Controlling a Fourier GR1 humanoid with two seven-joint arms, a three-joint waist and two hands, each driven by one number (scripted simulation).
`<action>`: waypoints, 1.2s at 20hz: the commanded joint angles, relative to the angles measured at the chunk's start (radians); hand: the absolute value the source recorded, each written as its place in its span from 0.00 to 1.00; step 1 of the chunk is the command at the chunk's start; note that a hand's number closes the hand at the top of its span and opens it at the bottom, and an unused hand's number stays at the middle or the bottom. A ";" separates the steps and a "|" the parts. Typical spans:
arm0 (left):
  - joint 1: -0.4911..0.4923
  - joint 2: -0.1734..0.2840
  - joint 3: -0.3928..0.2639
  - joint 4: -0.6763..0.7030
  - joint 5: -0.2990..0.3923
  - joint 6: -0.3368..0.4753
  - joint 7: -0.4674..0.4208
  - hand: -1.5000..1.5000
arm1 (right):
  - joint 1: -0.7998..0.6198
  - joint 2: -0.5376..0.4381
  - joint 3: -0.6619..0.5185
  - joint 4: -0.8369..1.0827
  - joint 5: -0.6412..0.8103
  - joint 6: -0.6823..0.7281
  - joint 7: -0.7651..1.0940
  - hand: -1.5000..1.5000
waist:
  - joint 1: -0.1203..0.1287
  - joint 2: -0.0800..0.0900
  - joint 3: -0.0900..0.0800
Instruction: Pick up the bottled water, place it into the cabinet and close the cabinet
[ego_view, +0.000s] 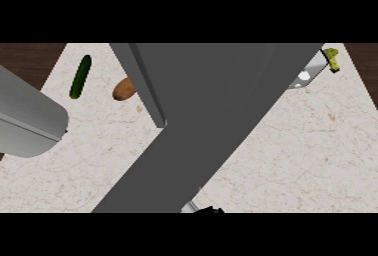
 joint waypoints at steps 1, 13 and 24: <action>0.044 0.024 0.066 0.022 0.077 -0.097 -0.023 0.00 | -0.170 0.066 0.136 0.027 -0.057 -0.096 0.067 1.00 | 0.011 -0.014 -0.006; 0.225 -0.013 0.287 0.030 0.227 -0.332 -0.045 0.00 | -0.706 0.069 -0.175 0.264 -0.379 -0.290 0.200 1.00 | -0.013 -0.016 -0.003; 0.223 -0.055 0.404 0.070 0.288 -0.429 0.021 0.00 | -0.939 0.050 -0.519 0.612 -0.612 -0.103 0.094 1.00 | -0.021 -0.014 -0.003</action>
